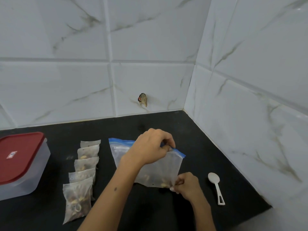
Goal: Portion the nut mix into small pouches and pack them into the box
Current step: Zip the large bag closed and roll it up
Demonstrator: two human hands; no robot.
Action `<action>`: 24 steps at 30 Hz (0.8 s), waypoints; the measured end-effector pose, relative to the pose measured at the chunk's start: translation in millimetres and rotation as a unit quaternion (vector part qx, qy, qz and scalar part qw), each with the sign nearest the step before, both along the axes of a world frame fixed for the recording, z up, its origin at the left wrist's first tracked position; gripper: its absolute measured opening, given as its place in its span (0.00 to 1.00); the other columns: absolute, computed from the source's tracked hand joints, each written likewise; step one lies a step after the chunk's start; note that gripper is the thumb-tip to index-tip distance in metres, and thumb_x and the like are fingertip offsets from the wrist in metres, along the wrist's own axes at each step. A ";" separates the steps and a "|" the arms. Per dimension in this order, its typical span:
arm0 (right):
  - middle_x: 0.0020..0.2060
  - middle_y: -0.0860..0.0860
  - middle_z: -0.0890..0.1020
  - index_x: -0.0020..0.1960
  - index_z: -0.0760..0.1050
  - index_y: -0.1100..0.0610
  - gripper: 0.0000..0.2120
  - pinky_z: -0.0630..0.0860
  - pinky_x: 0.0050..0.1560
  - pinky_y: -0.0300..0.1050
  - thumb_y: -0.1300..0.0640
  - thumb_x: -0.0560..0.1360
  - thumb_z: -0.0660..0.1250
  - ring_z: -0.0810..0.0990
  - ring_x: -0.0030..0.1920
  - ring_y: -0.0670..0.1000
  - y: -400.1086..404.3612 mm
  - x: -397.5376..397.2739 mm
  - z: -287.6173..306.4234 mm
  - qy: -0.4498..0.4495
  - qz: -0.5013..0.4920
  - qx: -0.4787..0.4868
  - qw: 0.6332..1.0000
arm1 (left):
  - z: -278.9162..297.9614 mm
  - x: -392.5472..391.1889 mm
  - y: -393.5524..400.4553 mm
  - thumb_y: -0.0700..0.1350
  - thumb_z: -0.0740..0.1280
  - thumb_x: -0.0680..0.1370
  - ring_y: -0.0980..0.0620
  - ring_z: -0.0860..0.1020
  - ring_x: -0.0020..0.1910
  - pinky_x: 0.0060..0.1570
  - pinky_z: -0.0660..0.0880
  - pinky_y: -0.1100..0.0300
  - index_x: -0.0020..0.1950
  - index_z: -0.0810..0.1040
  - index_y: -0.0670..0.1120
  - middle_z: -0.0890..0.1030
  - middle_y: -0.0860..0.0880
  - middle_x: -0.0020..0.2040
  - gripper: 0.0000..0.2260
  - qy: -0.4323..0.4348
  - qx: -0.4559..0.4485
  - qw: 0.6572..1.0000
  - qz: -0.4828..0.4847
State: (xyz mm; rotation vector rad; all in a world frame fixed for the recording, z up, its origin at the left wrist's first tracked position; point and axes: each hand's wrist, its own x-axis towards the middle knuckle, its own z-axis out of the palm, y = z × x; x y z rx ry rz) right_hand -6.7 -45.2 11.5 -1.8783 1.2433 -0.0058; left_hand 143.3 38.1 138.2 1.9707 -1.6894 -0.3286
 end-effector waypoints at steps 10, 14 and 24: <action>0.41 0.47 0.84 0.46 0.81 0.51 0.10 0.79 0.45 0.36 0.65 0.71 0.71 0.82 0.45 0.43 -1.2 -7.9 81.7 -0.349 0.003 -0.093 0.932 | -2.5 0.0 -6.2 0.41 0.67 0.76 0.57 0.79 0.46 0.51 0.79 0.52 0.50 0.81 0.51 0.80 0.56 0.44 0.07 0.025 0.003 1.000 -0.014; 0.40 0.48 0.84 0.45 0.81 0.50 0.08 0.79 0.45 0.37 0.63 0.72 0.70 0.82 0.43 0.45 -1.5 -6.4 80.8 -0.351 0.005 -0.116 0.929 | 0.2 -1.2 -5.4 0.46 0.70 0.75 0.56 0.77 0.47 0.51 0.79 0.56 0.52 0.81 0.51 0.79 0.55 0.46 0.06 -0.001 0.025 1.000 -0.019; 0.46 0.46 0.79 0.54 0.75 0.53 0.09 0.76 0.49 0.38 0.55 0.74 0.68 0.79 0.49 0.45 -2.7 -5.3 77.8 -0.281 0.035 -0.110 0.953 | -1.7 -4.2 -9.4 0.48 0.66 0.78 0.55 0.74 0.50 0.51 0.75 0.60 0.54 0.80 0.49 0.77 0.52 0.52 0.07 -0.079 0.038 0.996 -0.013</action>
